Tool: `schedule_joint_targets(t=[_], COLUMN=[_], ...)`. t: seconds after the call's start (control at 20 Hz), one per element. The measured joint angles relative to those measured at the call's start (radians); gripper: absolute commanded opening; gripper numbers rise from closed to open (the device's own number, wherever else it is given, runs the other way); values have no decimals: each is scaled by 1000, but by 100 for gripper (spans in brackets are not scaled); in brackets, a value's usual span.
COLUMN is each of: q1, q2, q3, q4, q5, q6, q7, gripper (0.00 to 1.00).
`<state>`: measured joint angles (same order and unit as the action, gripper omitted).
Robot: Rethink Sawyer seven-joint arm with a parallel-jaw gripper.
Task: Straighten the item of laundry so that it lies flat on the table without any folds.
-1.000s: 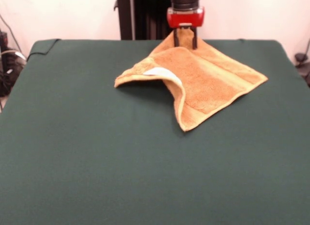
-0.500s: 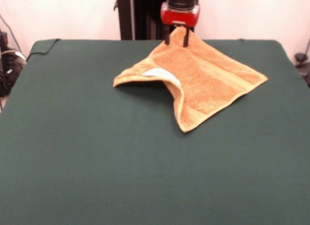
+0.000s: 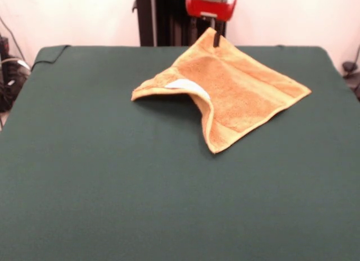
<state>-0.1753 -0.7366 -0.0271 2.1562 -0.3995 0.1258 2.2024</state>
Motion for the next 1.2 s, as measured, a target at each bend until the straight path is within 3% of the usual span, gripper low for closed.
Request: schedule_joint_targets(t=[0.15,0.45,1.2], q1=[-12,-76,-160], q2=[-99,-177,-71], q3=[46,141,252], q4=[-10,-43,-243], q5=[45,92,96], q6=[120,225,240], q7=[0,0,0], gripper=[100,100,100])
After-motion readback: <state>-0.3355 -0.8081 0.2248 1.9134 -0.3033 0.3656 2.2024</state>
